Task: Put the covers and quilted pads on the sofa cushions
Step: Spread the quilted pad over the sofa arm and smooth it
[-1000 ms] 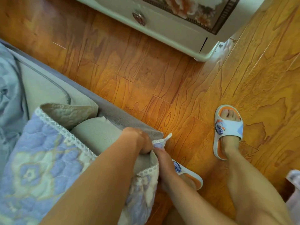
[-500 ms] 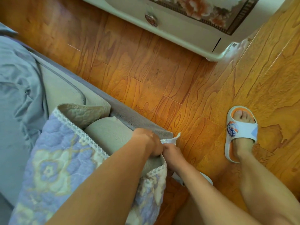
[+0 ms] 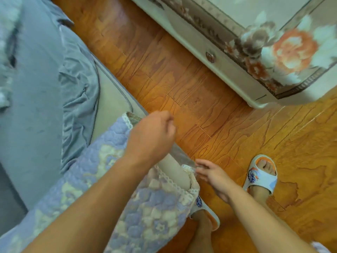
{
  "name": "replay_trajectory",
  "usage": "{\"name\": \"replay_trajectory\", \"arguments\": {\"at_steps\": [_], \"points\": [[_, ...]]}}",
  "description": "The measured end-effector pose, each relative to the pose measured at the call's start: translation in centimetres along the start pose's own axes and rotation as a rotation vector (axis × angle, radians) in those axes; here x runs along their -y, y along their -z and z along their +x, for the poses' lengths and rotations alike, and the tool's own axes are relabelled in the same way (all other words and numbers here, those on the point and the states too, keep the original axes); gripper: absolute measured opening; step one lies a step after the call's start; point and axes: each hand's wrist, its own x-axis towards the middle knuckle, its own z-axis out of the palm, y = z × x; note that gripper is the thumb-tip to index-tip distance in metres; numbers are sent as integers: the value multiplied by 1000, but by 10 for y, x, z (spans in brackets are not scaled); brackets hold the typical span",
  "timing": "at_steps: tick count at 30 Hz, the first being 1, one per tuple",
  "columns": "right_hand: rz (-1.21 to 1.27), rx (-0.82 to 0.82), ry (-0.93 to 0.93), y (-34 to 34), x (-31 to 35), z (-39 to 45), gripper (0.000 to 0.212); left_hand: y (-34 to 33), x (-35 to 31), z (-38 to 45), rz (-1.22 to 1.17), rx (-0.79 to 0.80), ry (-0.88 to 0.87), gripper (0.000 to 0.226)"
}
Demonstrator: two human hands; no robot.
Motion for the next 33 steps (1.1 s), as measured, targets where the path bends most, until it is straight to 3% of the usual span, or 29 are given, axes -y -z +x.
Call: {"name": "replay_trajectory", "arguments": {"at_steps": [2,4,6,8,11,15,17,19,21,23,24,26,27,29,31,33], "points": [[-59,0,42,-6,48,-15,35,38,39,-2,-78,-171,169,32],[-197,27,162,-23,102,-22,40,65,79,-3,-145,-187,321,37],[-332,63,310,-57,155,-17,46,72,107,-2,-205,32,407,29],[-370,126,398,-99,194,-2,50,64,113,5,-141,391,409,37],[-284,226,262,-151,213,27,37,43,109,27,102,725,321,36],[-413,231,108,-162,186,27,36,39,118,58,-83,967,326,21],[-274,165,-7,-161,172,14,43,44,142,62,-322,1026,446,18],[-153,247,-117,-159,163,0,49,41,165,61,-569,1073,547,21],[-171,337,-187,-154,163,-5,54,34,183,57,-676,1067,548,29],[-198,321,-262,-165,165,3,47,28,187,55,-697,983,536,24],[-202,357,-291,-166,165,3,40,25,187,57,-684,938,510,22],[-117,507,-307,-160,155,2,35,25,183,62,-381,917,277,21],[-136,486,-320,-163,156,9,36,25,177,64,-203,901,159,21],[-167,271,-390,-177,173,27,35,30,162,64,96,878,11,31],[21,389,-509,-163,177,13,36,39,144,61,252,1020,-79,48],[-74,449,-510,-153,170,15,38,45,124,60,313,1183,-116,49]]}}
